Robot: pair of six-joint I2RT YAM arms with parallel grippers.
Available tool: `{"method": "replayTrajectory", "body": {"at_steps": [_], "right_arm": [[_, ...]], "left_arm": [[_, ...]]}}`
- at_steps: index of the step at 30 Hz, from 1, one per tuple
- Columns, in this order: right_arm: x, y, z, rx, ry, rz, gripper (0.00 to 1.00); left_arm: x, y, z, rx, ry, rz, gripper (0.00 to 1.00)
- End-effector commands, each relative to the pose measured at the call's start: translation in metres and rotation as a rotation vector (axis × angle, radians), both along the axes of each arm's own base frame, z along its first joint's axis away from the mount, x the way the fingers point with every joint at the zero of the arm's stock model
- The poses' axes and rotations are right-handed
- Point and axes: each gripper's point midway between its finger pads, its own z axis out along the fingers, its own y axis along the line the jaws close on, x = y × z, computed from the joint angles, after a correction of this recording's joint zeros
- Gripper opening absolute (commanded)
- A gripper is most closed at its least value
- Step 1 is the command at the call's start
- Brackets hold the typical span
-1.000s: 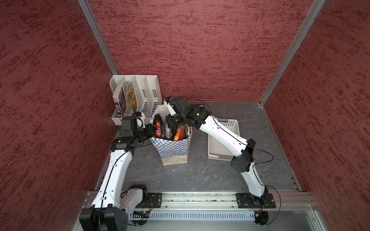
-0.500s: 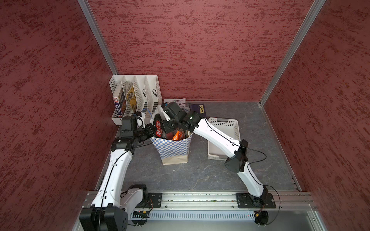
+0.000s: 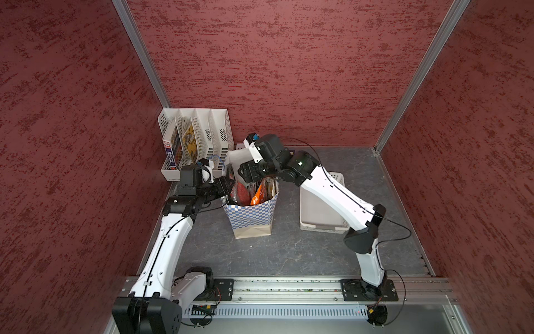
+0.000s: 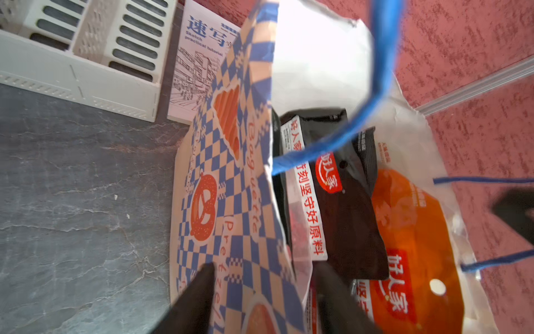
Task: Place the condiment packets inside the bag
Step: Reset both arms
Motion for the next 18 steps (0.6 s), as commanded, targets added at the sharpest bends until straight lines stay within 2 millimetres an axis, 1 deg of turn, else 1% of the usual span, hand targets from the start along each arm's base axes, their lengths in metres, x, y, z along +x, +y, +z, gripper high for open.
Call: {"method": "replayTrajectory", "body": {"at_steps": [1,2,3,4,6,8,9,11,12,13,14,15,16,18], "right_arm": [[-0.011,-0.024,0.062,0.094,-0.165,-0.006,0.84],[-0.012,-0.032,0.066,0.095,-0.185,-0.016,0.86],[-0.017,-0.043,0.078,0.111,-0.219,-0.029,0.87],[-0.02,-0.052,0.083,0.118,-0.239,-0.039,0.89],[-0.028,-0.074,0.093,0.135,-0.282,-0.054,0.93],[-0.033,-0.096,0.096,0.147,-0.31,-0.079,0.97],[-0.03,-0.108,0.091,0.143,-0.312,-0.106,0.98],[-0.032,-0.14,0.092,0.157,-0.322,-0.161,0.98],[-0.029,-0.156,0.084,0.151,-0.318,-0.196,0.98],[-0.03,-0.171,0.08,0.154,-0.322,-0.222,0.99],[-0.029,-0.188,0.078,0.161,-0.335,-0.255,0.98],[-0.026,-0.203,0.062,0.145,-0.327,-0.287,0.98],[-0.026,-0.224,0.058,0.153,-0.337,-0.329,0.98],[-0.02,-0.264,0.039,0.148,-0.33,-0.419,0.98]], "left_arm": [[0.001,0.011,0.03,0.057,-0.099,0.045,0.84],[0.0,0.014,0.037,0.071,-0.123,0.058,0.91],[-0.001,0.018,0.045,0.09,-0.149,0.076,0.98],[-0.002,0.022,0.054,0.106,-0.178,0.095,1.0],[-0.004,0.029,0.075,0.136,-0.255,0.13,1.0],[-0.006,0.034,0.095,0.147,-0.337,0.156,1.0],[-0.007,0.036,0.104,0.151,-0.374,0.169,1.0],[-0.008,0.044,0.123,0.164,-0.456,0.215,1.0],[-0.007,0.049,0.131,0.18,-0.496,0.246,1.0],[-0.006,0.057,0.138,0.202,-0.528,0.288,1.0],[-0.004,0.068,0.141,0.233,-0.544,0.347,1.0],[-0.003,0.08,0.143,0.259,-0.551,0.403,1.0],[-0.001,0.095,0.143,0.291,-0.552,0.476,1.0],[-0.001,0.126,0.139,0.351,-0.538,0.611,1.0]]}}
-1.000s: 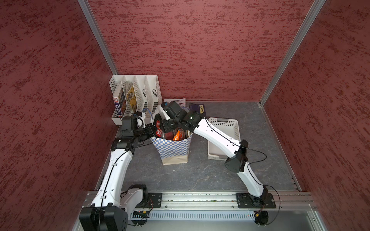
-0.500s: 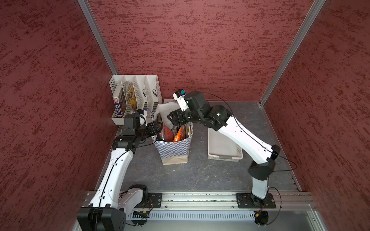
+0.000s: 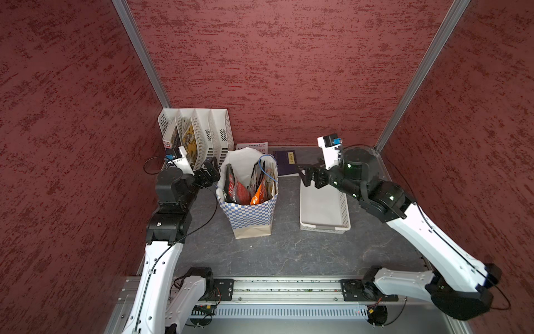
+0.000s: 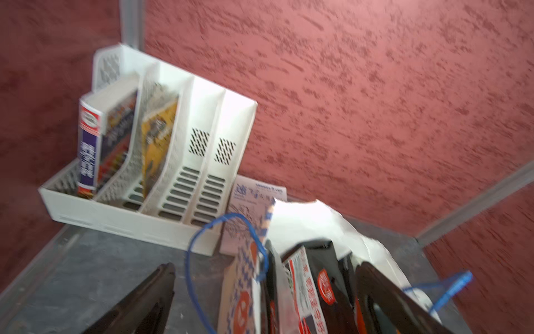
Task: Place the condiment packets inside the bag
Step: Reset both arms
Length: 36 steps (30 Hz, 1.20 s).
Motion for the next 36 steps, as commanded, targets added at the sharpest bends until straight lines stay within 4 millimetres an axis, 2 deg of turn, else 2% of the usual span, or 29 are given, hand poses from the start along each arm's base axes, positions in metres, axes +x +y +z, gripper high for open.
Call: {"method": "replayTrajectory", "body": {"at_steps": [1,3,4,7,10,13,15,17,19,22,26,28,32,34,36], "right_arm": [[0.009,-0.057,-0.009,0.049,-0.05,-0.14,0.99],[0.011,-0.089,-0.025,0.041,-0.054,-0.207,0.98],[0.013,-0.103,-0.042,0.025,-0.034,-0.24,0.98],[0.021,-0.136,-0.086,-0.002,0.018,-0.322,0.99],[0.033,-0.159,-0.127,-0.01,0.036,-0.378,0.98],[0.039,-0.17,-0.162,-0.097,-0.005,-0.393,0.98],[0.042,-0.171,-0.179,-0.175,-0.06,-0.376,0.98],[0.046,-0.171,-0.194,-0.249,-0.113,-0.351,0.98],[0.053,-0.172,-0.21,-0.289,-0.122,-0.349,0.99],[0.062,-0.17,-0.225,-0.29,-0.151,-0.341,0.98],[0.072,-0.166,-0.251,-0.275,-0.143,-0.323,0.99],[0.077,-0.164,-0.254,-0.268,-0.153,-0.319,0.99],[0.087,-0.163,-0.25,-0.249,-0.189,-0.33,0.99],[0.092,-0.159,-0.256,-0.238,-0.188,-0.309,0.99],[0.097,-0.165,-0.258,-0.232,-0.158,-0.342,0.98]], "left_arm": [[0.002,0.065,0.0,0.056,-0.035,0.31,1.0],[0.001,0.094,-0.013,-0.006,-0.033,0.391,1.0],[0.001,0.108,-0.026,-0.053,-0.025,0.408,1.0],[0.011,0.124,-0.062,-0.111,-0.035,0.393,1.0],[0.02,0.118,-0.101,-0.01,-0.068,0.354,1.0],[0.029,0.106,-0.139,0.059,-0.025,0.303,1.0],[0.04,0.09,-0.164,0.148,0.044,0.24,1.0],[0.051,0.063,-0.183,0.272,0.079,0.16,1.0],[0.063,0.03,-0.185,0.393,-0.003,0.069,1.0],[0.071,0.008,-0.19,0.445,-0.037,-0.009,1.0],[0.074,0.0,-0.187,0.331,-0.07,-0.061,1.0],[0.069,-0.004,-0.2,0.278,-0.011,-0.091,1.0],[0.058,-0.005,-0.23,0.335,0.057,-0.112,1.0],[0.056,-0.006,-0.232,0.332,0.029,-0.125,1.0],[0.06,-0.01,-0.232,0.291,0.002,-0.168,1.0]]}}
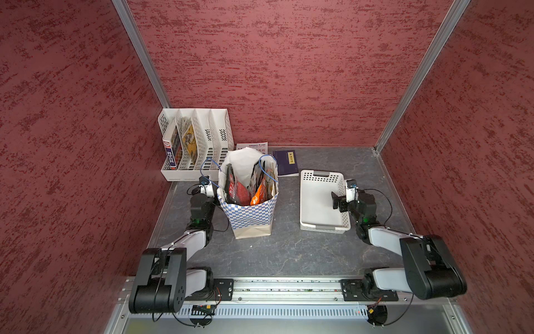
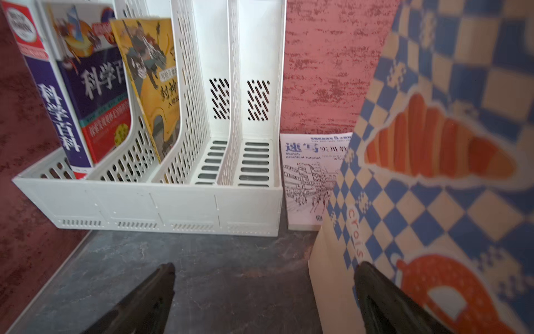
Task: Place the condiment packets inside the bag
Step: Reset both arms
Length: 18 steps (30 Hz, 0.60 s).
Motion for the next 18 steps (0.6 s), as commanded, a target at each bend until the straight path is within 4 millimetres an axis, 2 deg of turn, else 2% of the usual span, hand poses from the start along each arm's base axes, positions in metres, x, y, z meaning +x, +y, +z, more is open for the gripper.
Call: {"method": "replayTrajectory", "body": {"at_steps": [1,6,7,8,10,12,14,18], "right_arm": [[0.017,-0.004,0.024,0.037,-0.089,-0.025,0.99],[0.016,-0.017,0.023,0.06,-0.111,-0.081,0.99],[0.016,-0.019,0.02,0.063,-0.118,-0.09,0.99],[0.017,-0.019,0.007,0.061,-0.101,-0.089,0.99],[0.021,-0.023,0.007,0.071,-0.098,-0.115,0.99],[0.025,-0.029,0.005,0.086,-0.085,-0.135,0.99],[0.028,-0.037,0.002,0.12,-0.057,-0.145,0.99],[0.028,-0.037,0.002,0.123,-0.053,-0.144,0.99]], "left_arm": [[0.004,-0.01,-0.003,-0.044,-0.037,-0.087,1.0],[0.009,-0.019,-0.02,-0.032,-0.075,-0.152,1.0],[0.009,-0.018,-0.021,-0.035,-0.058,-0.149,1.0],[0.011,-0.016,-0.025,-0.037,-0.031,-0.136,1.0],[0.02,-0.014,-0.023,-0.041,-0.021,-0.122,1.0],[0.03,-0.002,-0.028,-0.055,0.029,-0.057,1.0],[0.032,0.0,-0.032,-0.056,0.056,-0.03,1.0],[0.033,0.0,-0.032,-0.052,0.061,-0.025,1.0]]}}
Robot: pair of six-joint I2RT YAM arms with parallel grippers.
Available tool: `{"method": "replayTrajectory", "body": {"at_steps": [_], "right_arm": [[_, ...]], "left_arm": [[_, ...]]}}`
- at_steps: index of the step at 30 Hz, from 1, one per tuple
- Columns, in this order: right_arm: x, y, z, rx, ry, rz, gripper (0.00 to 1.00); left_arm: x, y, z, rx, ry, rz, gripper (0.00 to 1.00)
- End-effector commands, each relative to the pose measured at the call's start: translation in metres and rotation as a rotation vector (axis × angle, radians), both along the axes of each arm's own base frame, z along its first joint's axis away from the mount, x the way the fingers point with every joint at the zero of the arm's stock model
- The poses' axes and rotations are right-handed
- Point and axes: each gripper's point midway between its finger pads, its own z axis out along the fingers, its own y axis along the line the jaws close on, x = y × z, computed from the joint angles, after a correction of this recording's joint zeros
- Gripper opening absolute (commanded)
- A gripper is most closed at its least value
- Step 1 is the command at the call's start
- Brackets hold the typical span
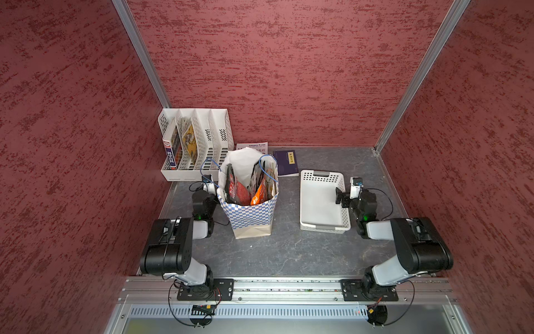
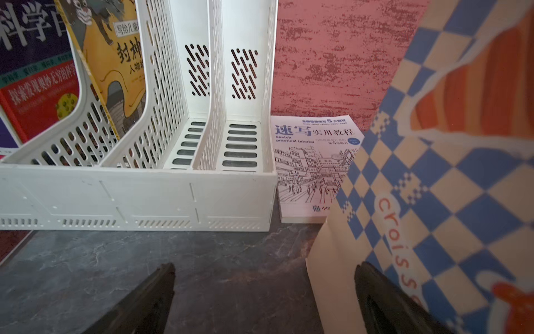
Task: Place the condiment packets inside the bag
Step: Reset both arms
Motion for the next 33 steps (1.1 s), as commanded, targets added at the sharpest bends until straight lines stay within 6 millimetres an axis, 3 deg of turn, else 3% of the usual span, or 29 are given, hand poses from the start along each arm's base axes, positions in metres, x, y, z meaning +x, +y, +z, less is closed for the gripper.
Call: {"method": "replayTrajectory", "body": {"at_steps": [1,33], "right_arm": [[0.0072,-0.0013,0.0123,0.028,-0.033,-0.006,0.99],[0.0061,-0.0014,0.0139,0.025,-0.04,-0.007,0.99]], "left_arm": [[-0.0012,0.0007,-0.008,-0.007,0.036,0.016,1.0],[-0.001,-0.0016,-0.008,0.009,0.035,0.02,1.0]]}}
